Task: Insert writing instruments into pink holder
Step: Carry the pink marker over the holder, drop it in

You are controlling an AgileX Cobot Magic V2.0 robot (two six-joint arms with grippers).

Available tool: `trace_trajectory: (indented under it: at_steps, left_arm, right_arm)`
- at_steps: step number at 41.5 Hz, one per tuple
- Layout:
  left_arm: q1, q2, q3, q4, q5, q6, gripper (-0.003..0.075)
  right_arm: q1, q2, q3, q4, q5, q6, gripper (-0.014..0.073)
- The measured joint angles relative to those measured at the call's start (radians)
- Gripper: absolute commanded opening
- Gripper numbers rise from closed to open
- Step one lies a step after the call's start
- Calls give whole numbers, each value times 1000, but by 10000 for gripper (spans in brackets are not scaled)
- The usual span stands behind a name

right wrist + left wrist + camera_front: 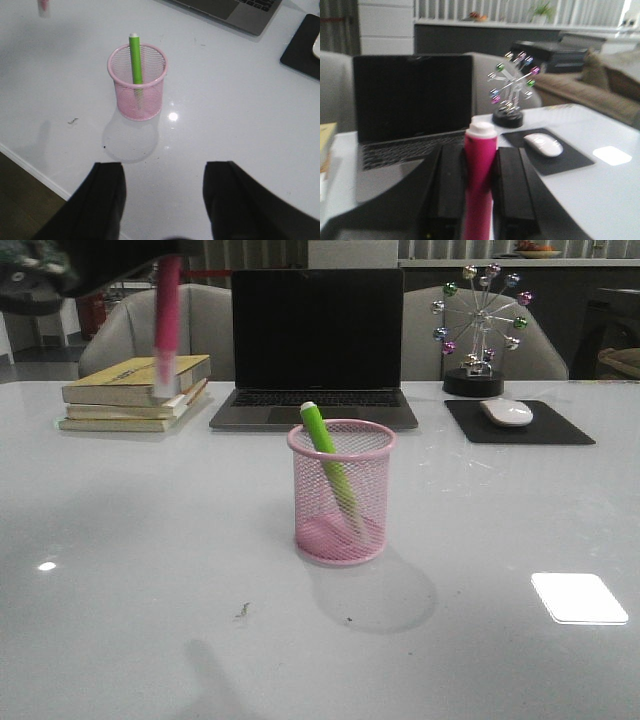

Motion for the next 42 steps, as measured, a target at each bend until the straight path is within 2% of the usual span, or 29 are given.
trace_trajectory:
  at_steps: [5,12,28,32,36,39,42]
  left_arm:
    - [-89,77,-35,13,-120,-16,91]
    - [-167,187,-106,34,-183,-20,91]
    - [-186,384,-179,40,-257,-24,101]
    - [-186,398,-179,40,-254,-24,190]
    - [-186,401,-180,40,-235,-24,337]
    - [-186,401,-180,40,-223,-24,417]
    - [-186,401,-180,40,-203,-24,440]
  right_arm:
    - [0,0,0,0,0,0,467]
    - [0,0,0,0,0,0,467]
    - [0,0,0,0,0,0,467]
    - [0,0,0,0,0,0,467]
    - [0,0,0,0,0,0,467]
    - [0,0,0,0,0,0,467]
    - [0,0,0,0,0,0,467]
